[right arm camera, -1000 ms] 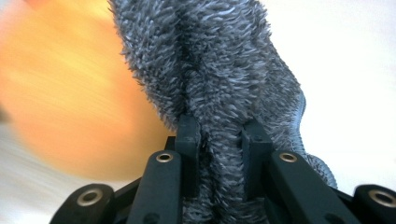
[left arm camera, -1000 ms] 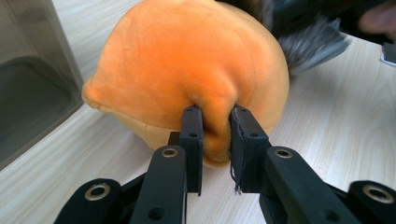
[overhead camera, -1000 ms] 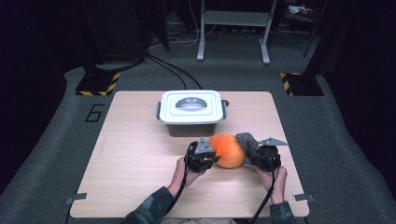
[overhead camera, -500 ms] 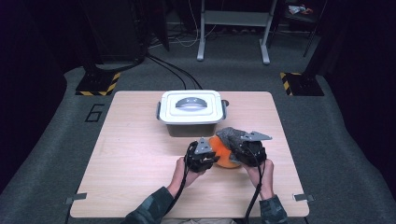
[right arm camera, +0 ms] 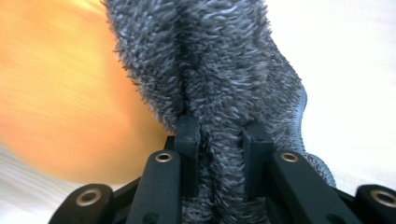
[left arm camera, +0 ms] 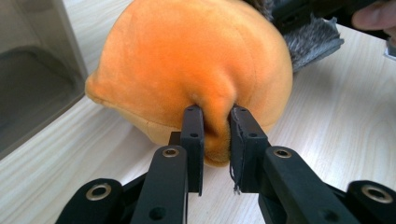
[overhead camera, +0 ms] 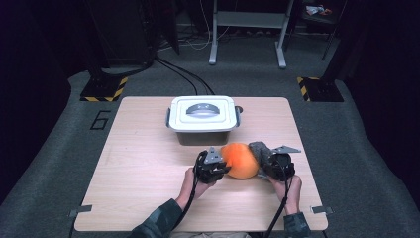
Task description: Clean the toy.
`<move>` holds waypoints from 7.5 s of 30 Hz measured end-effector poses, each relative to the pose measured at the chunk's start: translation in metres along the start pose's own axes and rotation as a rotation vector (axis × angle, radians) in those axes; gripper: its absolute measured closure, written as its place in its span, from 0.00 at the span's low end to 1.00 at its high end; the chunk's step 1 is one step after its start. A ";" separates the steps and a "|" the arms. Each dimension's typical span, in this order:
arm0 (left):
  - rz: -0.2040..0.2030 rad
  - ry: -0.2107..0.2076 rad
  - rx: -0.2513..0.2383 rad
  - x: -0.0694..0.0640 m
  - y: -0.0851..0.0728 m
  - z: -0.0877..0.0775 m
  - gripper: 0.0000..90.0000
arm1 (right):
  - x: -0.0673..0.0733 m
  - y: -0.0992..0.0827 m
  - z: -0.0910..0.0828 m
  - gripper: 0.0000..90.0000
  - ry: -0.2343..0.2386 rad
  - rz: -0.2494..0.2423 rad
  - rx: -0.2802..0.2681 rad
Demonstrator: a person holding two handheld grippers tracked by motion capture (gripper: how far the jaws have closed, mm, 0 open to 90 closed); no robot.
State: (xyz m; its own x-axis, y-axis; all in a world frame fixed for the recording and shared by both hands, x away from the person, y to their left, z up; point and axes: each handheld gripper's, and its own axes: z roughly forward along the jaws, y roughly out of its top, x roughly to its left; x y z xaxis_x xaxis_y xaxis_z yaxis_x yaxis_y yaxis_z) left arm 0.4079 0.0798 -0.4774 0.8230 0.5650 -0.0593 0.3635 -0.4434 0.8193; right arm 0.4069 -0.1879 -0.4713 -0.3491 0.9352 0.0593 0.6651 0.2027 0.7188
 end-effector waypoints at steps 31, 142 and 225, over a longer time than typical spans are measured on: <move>0.175 0.183 0.049 -0.016 -0.008 0.003 0.58 | 0.026 0.016 -0.009 0.81 0.042 -0.068 -0.073; -0.037 -0.032 -0.038 0.000 0.007 -0.003 0.89 | 0.038 0.023 -0.017 0.81 0.030 -0.142 -0.101; -0.048 0.019 -0.056 -0.006 0.019 -0.005 0.86 | 0.076 0.044 -0.038 0.80 0.022 -0.237 -0.122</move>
State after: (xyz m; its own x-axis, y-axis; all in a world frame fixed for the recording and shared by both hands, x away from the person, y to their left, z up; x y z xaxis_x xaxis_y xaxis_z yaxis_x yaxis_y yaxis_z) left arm 0.4072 0.0714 -0.4583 0.7963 0.5982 -0.0893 0.3771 -0.3756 0.8466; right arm 0.3846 -0.1186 -0.4083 -0.5008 0.8590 -0.1065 0.4791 0.3775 0.7924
